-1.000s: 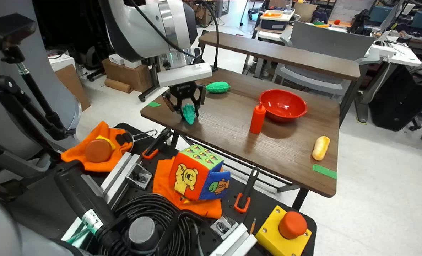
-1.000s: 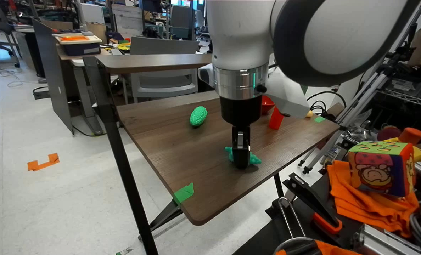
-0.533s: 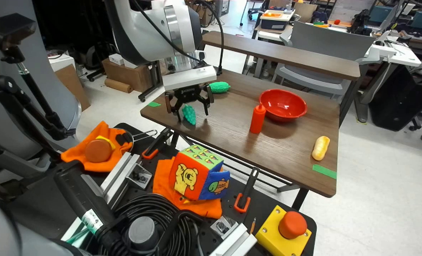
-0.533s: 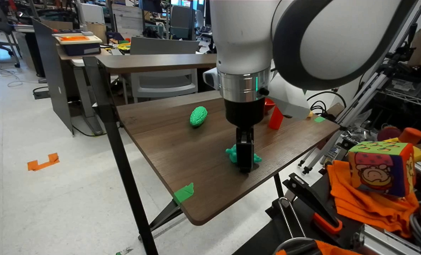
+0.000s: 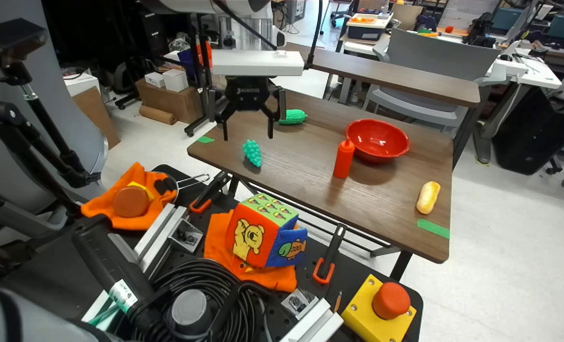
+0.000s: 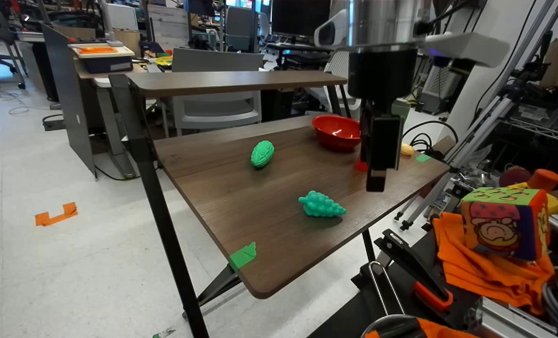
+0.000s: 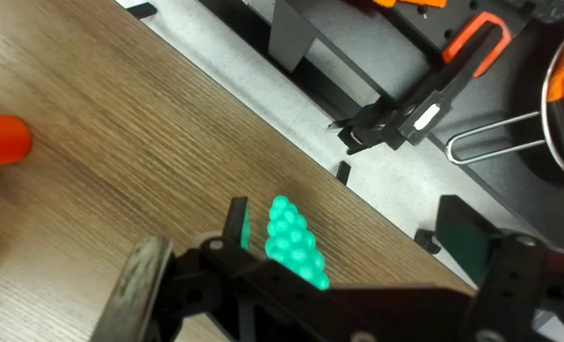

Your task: Remove the green grapes from the red bowl.

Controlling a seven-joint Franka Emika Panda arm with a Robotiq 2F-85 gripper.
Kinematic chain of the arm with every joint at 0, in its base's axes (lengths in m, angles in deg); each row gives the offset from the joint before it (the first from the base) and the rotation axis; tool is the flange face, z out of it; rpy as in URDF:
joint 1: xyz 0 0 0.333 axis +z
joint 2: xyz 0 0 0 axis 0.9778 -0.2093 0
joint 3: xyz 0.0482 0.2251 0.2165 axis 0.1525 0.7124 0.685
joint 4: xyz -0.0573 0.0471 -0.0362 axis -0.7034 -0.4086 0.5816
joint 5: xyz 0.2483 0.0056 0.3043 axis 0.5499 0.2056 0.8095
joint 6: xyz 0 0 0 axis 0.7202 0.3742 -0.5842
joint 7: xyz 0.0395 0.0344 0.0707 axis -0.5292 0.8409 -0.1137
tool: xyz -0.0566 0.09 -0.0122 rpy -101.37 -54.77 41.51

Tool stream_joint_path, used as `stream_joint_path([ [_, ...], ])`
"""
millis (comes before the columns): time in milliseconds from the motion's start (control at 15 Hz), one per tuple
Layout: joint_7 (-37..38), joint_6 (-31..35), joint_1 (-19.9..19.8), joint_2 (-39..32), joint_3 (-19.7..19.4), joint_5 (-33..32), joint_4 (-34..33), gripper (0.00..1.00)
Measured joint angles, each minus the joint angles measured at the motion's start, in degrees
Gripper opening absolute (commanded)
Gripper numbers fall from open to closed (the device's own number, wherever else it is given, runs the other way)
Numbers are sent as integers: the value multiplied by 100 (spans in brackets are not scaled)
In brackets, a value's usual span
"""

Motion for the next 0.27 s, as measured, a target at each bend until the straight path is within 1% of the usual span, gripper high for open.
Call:
stream_joint_path([
  [67, 13, 2, 3, 54, -9, -16, 17, 100],
  [267, 47, 27, 47, -131, -9, -20, -5, 100],
])
